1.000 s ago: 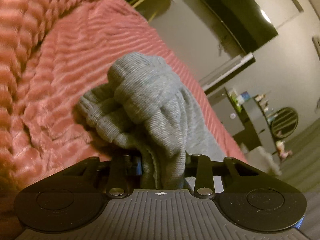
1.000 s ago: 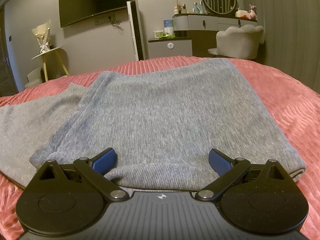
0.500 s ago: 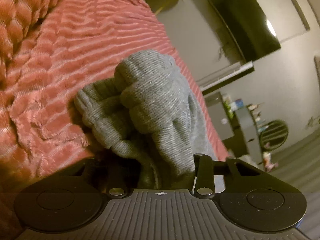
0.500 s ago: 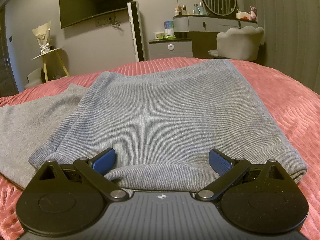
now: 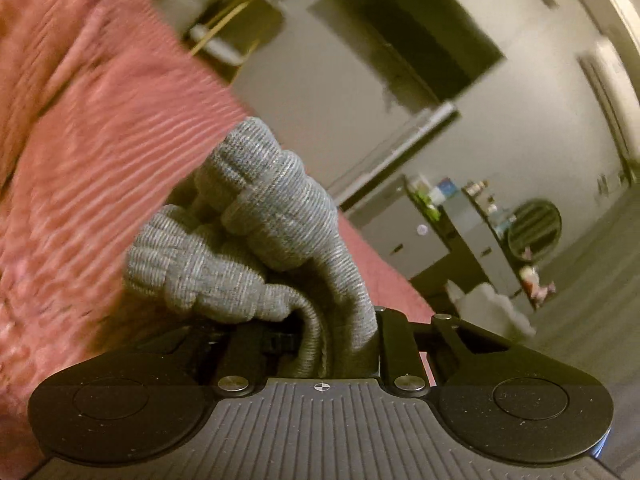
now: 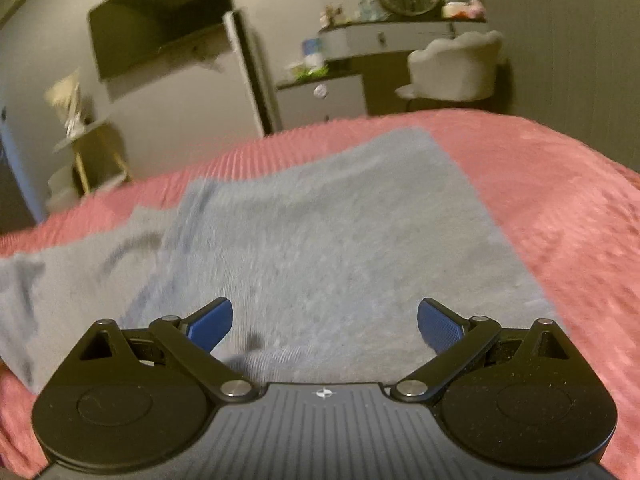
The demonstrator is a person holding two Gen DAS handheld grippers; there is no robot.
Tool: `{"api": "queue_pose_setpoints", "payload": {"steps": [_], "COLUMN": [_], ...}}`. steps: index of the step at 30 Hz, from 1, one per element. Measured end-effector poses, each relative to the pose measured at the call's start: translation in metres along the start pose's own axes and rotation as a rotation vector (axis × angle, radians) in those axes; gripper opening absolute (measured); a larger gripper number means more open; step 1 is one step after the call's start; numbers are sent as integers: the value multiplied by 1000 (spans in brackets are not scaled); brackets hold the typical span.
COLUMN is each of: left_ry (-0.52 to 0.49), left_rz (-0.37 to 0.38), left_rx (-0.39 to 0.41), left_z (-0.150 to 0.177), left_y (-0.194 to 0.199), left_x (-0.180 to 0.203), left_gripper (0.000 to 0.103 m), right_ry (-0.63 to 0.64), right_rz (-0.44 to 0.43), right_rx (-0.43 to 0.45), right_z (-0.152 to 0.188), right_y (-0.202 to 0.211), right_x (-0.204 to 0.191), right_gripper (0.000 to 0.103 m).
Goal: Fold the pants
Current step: 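Grasp the pant leg ends with the left gripper and lift them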
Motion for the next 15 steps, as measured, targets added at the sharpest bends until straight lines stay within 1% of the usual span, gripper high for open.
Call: {"api": "queue_pose_setpoints", "payload": {"steps": [2,3,5,6,8,10,11,12,13,14,15], "left_ry": [-106,-175,-312,-379,-518,-623,-667,-698,-733,-792,-875], "left_rz": [23,45,117,171,270,307,308,293,263,236,189], "left_rx": [18,28,24,13,-49,-114,-144,-181,-240,-310,-400], "left_z": [-1,2,17,33,78,134,159,190,227,260,299], "left_y": [3,3,2,1,-8,-23,-32,-46,-62,-76,-90], "left_x": [46,73,135,169,230,269,280,286,287,285,277], "left_gripper": [22,22,22,23,25,28,30,38,43,45,46], "right_ry": [-56,-83,-120,-143,-196,-265,-307,-337,-353,-354,-351], "right_rz": [-10,-13,-14,-5,12,37,42,36,31,34,44], "right_rx": [50,80,135,166,216,241,250,255,256,247,231], "right_z": [-13,-19,-29,-33,-38,-41,-42,-42,-40,-38,-35], "right_y": [16,25,42,51,66,75,79,82,83,81,79], "right_x": [9,14,26,35,54,74,84,91,97,101,105], "right_gripper": [99,99,99,99,99,99,99,99,99,99,99]}}
Point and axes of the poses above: each gripper's, at about its wrist camera, not at the fingertips, and y roughly against the way its jaws point, x to its right, z to its underside, the point moved 9 cm from there along -y, roughly the way its jaws point, and after that the axes turned 1 degree about x, right-handed, at the moved point
